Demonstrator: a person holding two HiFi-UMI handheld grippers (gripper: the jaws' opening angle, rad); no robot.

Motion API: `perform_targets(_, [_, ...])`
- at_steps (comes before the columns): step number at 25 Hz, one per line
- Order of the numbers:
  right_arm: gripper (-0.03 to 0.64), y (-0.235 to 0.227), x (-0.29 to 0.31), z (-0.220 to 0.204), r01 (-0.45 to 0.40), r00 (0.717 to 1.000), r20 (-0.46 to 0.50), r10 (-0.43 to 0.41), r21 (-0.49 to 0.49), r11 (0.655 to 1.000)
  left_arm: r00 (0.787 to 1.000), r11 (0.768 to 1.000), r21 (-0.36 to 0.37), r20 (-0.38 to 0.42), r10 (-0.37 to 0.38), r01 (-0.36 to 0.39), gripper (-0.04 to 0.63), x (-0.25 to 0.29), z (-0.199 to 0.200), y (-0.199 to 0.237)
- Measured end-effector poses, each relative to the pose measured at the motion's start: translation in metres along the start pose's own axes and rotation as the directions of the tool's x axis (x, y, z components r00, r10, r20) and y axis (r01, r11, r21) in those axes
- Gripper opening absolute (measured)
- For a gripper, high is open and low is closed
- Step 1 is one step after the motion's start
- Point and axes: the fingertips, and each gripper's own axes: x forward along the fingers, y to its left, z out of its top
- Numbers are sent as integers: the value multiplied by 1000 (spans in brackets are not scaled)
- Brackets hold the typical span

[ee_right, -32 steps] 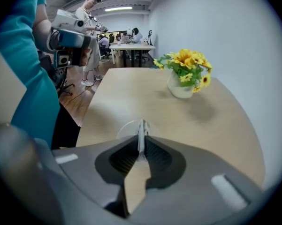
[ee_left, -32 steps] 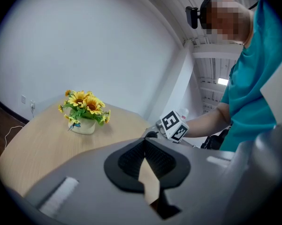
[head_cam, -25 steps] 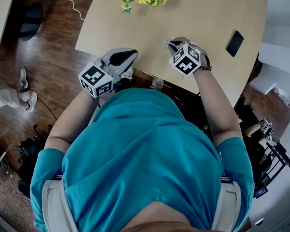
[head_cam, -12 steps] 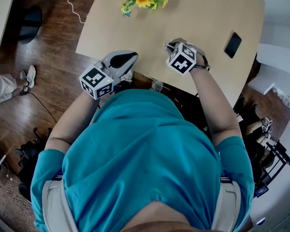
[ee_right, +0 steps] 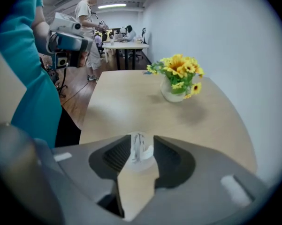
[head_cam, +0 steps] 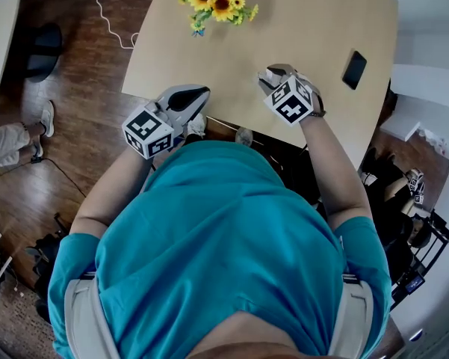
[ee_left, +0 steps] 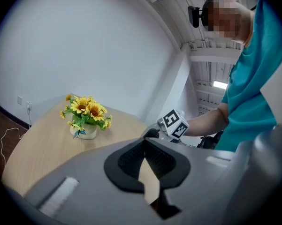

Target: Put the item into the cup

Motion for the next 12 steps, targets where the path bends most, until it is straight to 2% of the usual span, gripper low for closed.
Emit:
perform_targets(3, [150, -7, -20, 8, 59, 997, 48, -61, 33, 998, 1000, 1000, 7, 9, -24, 24, 3, -9, 6, 1])
perform_targets(5, [150, -9, -40, 15, 97, 988, 109, -108, 104, 990, 999, 999, 21, 14, -44, 44, 3, -17, 11, -1])
perform_targets(7, [141, -12, -67, 22, 121, 966, 199, -164, 211, 970, 998, 997, 42, 14, -69, 69, 3, -27, 16, -5])
perform_targets(9, [100, -15, -99, 24, 130, 924, 299, -238, 340, 932, 995, 994, 59, 14, -94, 93, 3, -35, 19, -10])
perform_targets(12, [44, -12, -150, 18, 99, 836, 421, -351, 514, 852, 991, 989, 73, 15, -132, 130, 3, -41, 21, -16])
